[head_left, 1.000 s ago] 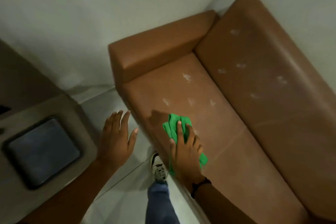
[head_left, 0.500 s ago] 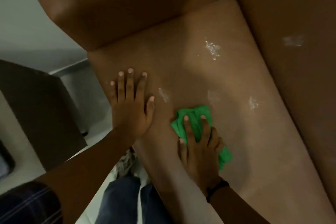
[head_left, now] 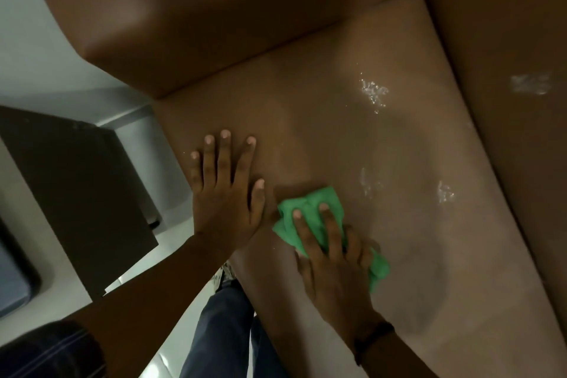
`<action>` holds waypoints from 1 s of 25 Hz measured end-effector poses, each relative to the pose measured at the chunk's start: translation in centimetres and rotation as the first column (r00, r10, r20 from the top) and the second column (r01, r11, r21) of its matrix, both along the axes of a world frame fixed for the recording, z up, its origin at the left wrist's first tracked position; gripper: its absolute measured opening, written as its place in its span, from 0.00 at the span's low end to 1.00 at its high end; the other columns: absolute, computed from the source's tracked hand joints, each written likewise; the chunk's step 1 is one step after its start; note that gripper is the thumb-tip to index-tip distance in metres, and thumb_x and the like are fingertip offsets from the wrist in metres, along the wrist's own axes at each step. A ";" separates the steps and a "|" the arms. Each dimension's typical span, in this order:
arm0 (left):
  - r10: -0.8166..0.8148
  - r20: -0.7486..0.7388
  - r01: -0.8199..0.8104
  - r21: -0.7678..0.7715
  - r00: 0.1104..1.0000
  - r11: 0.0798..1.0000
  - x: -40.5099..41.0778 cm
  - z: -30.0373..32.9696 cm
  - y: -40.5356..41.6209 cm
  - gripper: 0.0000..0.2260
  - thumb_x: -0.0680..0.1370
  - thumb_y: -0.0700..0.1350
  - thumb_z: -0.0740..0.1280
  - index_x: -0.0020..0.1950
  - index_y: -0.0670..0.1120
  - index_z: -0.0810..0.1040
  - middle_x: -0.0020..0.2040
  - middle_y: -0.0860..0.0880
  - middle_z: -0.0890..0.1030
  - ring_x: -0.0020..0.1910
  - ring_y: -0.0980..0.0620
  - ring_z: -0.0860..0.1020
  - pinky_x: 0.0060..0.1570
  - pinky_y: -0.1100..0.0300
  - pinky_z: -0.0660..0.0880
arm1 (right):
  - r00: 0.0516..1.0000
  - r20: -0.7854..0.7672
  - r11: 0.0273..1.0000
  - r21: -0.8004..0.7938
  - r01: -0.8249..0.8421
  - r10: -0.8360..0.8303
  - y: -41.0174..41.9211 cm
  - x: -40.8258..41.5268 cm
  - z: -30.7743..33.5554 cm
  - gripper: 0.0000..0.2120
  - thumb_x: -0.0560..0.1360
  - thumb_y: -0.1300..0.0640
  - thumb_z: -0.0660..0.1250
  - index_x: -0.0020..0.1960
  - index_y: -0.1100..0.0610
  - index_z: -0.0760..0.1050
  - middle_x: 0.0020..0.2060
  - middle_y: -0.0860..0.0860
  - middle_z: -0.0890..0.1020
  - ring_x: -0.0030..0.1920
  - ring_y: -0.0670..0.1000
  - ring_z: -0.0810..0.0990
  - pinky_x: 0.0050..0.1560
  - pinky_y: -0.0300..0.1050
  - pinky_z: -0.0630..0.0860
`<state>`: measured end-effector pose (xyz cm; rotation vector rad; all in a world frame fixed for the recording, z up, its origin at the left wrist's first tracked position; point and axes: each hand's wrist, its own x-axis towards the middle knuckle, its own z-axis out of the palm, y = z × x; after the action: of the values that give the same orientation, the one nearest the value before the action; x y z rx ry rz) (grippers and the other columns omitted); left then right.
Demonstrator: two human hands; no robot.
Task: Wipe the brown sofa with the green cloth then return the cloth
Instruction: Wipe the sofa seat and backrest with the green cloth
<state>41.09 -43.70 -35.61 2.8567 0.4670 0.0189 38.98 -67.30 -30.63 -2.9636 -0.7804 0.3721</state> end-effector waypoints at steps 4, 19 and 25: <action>-0.004 0.025 0.004 0.011 1.000 1.000 0.0 -0.4 0.0 0.32 0.88 0.62 0.49 0.91 0.52 0.54 0.91 0.39 0.53 0.90 0.34 0.50 0.88 0.41 0.38 | 0.984 0.030 0.985 0.021 0.174 -0.174 2.5 3.5 -1.1 0.32 0.84 0.38 0.53 0.86 0.41 0.54 0.84 0.56 0.58 0.67 0.66 0.69 0.60 0.67 0.67; 0.008 0.051 -0.008 -0.002 0.999 1.000 -0.1 -0.9 0.1 0.31 0.89 0.57 0.54 0.91 0.50 0.54 0.91 0.38 0.54 0.90 0.35 0.51 0.88 0.34 0.47 | 0.997 0.025 0.987 0.144 0.065 -0.069 8.8 8.8 -1.9 0.31 0.86 0.36 0.42 0.86 0.44 0.56 0.85 0.54 0.58 0.72 0.66 0.67 0.64 0.65 0.68; 0.022 0.002 -0.022 -0.014 1.000 1.000 0.0 0.3 -0.3 0.31 0.88 0.56 0.55 0.91 0.49 0.55 0.90 0.36 0.55 0.90 0.33 0.53 0.88 0.33 0.49 | 0.989 0.086 0.990 0.086 0.114 -0.121 3.3 6.9 -0.8 0.31 0.86 0.38 0.54 0.86 0.42 0.53 0.86 0.52 0.56 0.72 0.64 0.65 0.65 0.67 0.71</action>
<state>41.10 -44.00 -35.29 2.8379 0.4959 0.0221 45.85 -63.95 -31.45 -2.9499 -0.6084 0.1955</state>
